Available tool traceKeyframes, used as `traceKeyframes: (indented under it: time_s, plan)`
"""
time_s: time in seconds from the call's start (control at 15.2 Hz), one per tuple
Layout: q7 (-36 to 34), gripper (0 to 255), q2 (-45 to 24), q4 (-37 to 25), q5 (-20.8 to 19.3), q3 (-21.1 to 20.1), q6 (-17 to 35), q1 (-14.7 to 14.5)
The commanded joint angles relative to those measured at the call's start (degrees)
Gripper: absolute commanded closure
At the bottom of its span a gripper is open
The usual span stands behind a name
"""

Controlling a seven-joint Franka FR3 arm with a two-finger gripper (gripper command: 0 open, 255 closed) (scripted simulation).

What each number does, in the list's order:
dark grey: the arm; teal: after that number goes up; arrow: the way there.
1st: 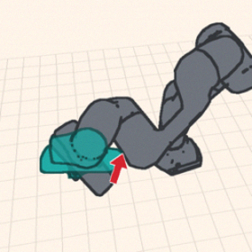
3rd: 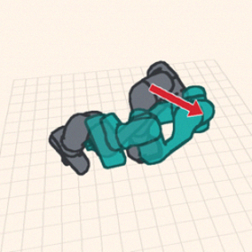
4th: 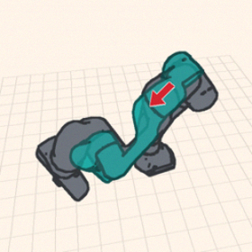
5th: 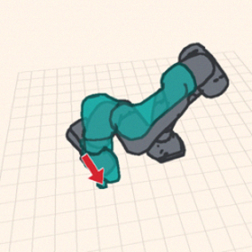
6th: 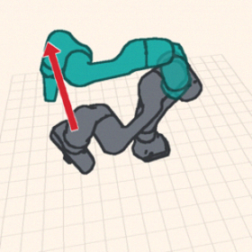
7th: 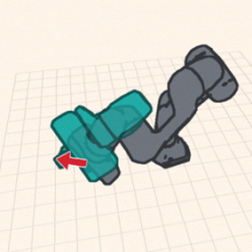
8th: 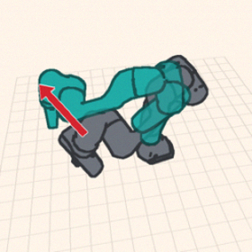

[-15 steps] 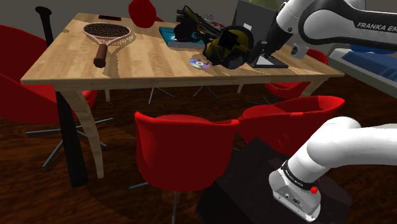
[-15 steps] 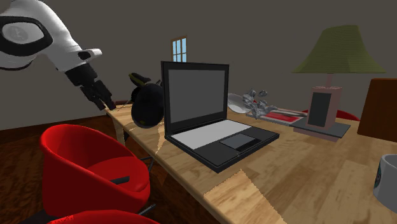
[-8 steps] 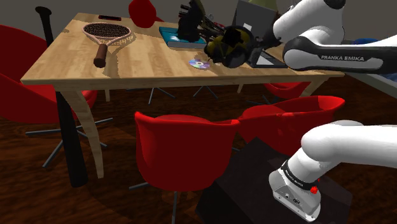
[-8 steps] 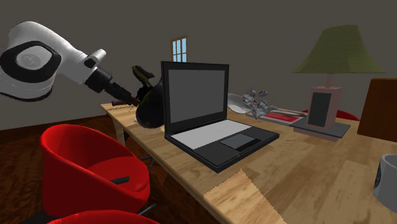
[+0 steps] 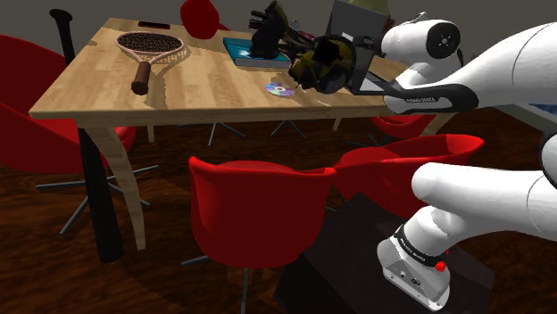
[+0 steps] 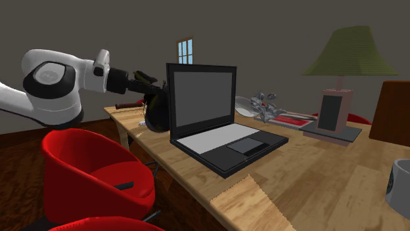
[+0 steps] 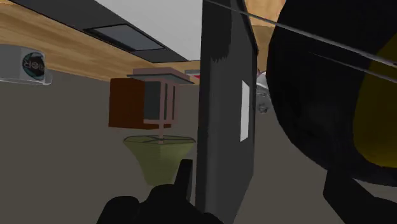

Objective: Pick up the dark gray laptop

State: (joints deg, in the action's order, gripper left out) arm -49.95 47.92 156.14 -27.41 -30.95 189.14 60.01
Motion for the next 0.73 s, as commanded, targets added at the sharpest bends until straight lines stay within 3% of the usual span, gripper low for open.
traceKeyframes:
  time_s: [0.0,0.2,0.66]
  plan:
    - [-5.66,0,2.44,-0.36,3.81,-9.25,9.5,13.75]
    - [-10.94,0,7.96,-1.25,13.99,-19.7,18.68,28.94]
    - [-12.74,0,10.29,1.42,17.93,-25.58,23.18,33.05]
